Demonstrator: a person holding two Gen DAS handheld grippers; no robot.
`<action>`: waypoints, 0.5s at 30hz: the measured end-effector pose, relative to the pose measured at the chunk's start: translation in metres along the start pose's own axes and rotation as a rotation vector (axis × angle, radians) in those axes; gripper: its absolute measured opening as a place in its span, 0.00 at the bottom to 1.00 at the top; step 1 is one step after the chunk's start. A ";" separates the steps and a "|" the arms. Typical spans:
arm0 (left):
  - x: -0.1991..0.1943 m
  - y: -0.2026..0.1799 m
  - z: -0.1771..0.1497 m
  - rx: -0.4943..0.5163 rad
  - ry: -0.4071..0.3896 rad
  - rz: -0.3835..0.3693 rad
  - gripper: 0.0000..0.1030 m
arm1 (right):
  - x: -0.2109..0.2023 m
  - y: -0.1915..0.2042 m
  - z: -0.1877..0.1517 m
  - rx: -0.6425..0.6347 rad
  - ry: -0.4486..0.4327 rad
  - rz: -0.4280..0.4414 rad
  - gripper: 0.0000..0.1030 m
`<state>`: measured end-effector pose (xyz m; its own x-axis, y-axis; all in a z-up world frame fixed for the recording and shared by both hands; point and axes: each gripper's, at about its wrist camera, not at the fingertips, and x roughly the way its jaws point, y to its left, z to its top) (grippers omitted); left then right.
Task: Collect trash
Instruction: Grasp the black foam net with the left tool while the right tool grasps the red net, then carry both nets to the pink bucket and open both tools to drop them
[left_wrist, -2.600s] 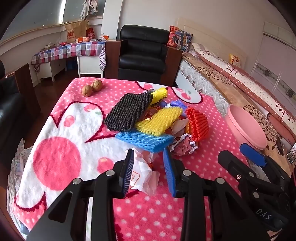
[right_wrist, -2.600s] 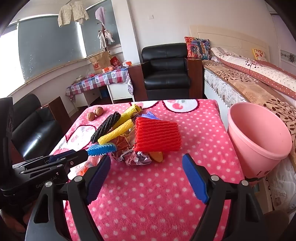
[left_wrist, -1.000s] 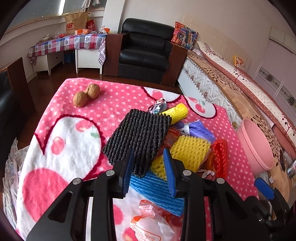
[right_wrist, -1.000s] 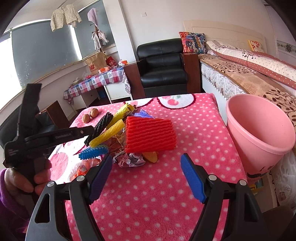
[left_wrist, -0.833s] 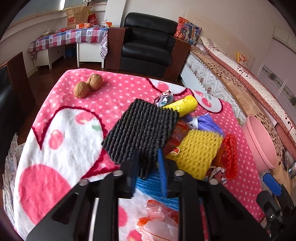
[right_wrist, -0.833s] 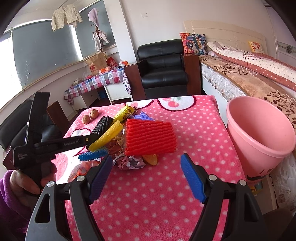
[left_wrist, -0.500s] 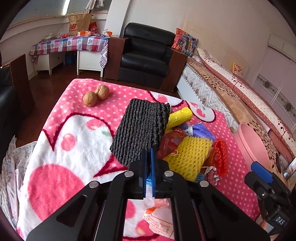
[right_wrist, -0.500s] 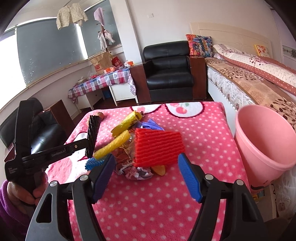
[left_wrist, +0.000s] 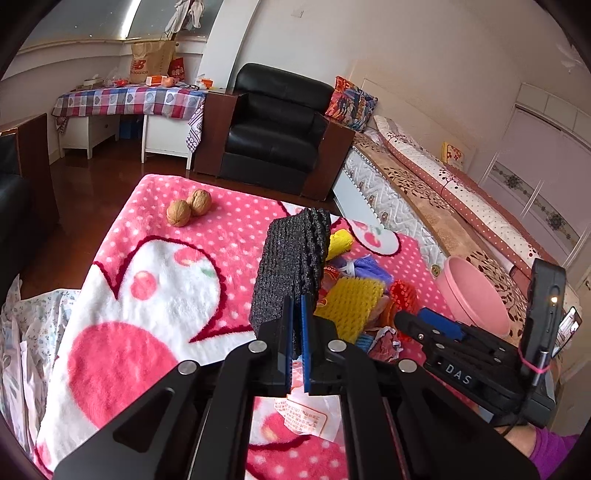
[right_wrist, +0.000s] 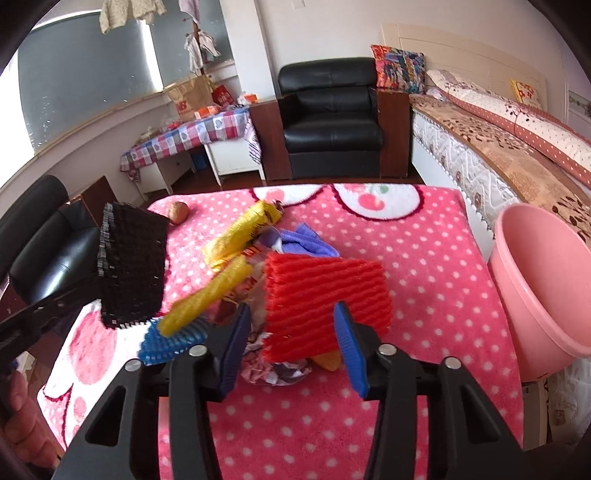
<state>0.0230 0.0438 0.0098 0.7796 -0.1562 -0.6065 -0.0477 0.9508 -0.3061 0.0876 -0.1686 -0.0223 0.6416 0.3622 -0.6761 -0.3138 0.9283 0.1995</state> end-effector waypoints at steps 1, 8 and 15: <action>-0.001 -0.002 0.000 0.004 -0.003 -0.005 0.03 | 0.000 -0.005 -0.001 0.017 0.010 0.008 0.31; -0.006 -0.011 0.002 0.015 -0.019 -0.035 0.03 | -0.033 -0.030 -0.013 0.084 -0.026 0.029 0.07; -0.016 -0.027 0.004 0.035 -0.050 -0.075 0.03 | -0.068 -0.067 -0.026 0.183 -0.054 0.041 0.05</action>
<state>0.0142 0.0222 0.0307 0.8104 -0.2148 -0.5451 0.0334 0.9458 -0.3231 0.0464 -0.2576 -0.0079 0.6688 0.3994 -0.6270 -0.2107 0.9107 0.3554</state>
